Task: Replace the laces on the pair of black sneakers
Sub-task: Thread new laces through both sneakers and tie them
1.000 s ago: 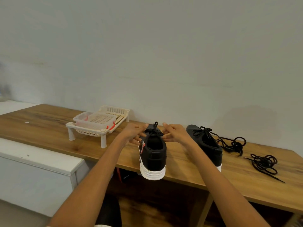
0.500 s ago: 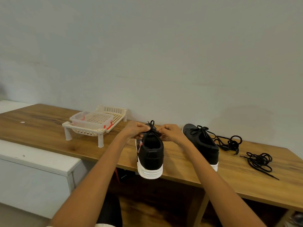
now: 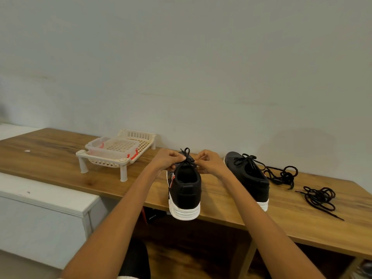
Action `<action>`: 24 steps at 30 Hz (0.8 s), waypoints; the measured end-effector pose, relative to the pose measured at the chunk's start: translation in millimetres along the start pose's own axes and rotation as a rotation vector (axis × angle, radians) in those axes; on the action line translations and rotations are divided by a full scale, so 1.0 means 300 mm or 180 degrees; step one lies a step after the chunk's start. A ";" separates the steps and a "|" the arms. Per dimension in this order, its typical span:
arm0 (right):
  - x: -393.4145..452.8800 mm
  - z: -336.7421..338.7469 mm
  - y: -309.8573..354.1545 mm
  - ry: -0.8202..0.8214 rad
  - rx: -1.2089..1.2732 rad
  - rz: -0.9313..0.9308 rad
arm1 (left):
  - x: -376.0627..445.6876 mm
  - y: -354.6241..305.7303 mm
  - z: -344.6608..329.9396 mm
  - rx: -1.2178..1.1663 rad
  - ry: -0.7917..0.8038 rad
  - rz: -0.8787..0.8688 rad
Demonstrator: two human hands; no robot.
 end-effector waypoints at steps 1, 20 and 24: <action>0.000 -0.001 0.003 0.0058 -0.0062 0.0019 | 0.000 -0.001 0.000 0.0017 -0.0010 -0.0006; -0.001 -0.001 0.013 0.0083 -0.0407 0.0120 | -0.008 0.007 0.013 -0.0089 0.0011 0.0075; -0.010 0.003 0.016 0.0223 -0.0220 0.0044 | -0.012 0.001 0.008 -0.0066 -0.0017 0.0026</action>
Point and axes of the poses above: each hand's wrist, its own x-axis towards the middle knuckle, its own z-axis out of the back of the hand, y = z × x, the point moved 3 cm from there along x, towards the middle knuckle, and after that the axes turned 6 degrees about z, right-handed, at the moved point
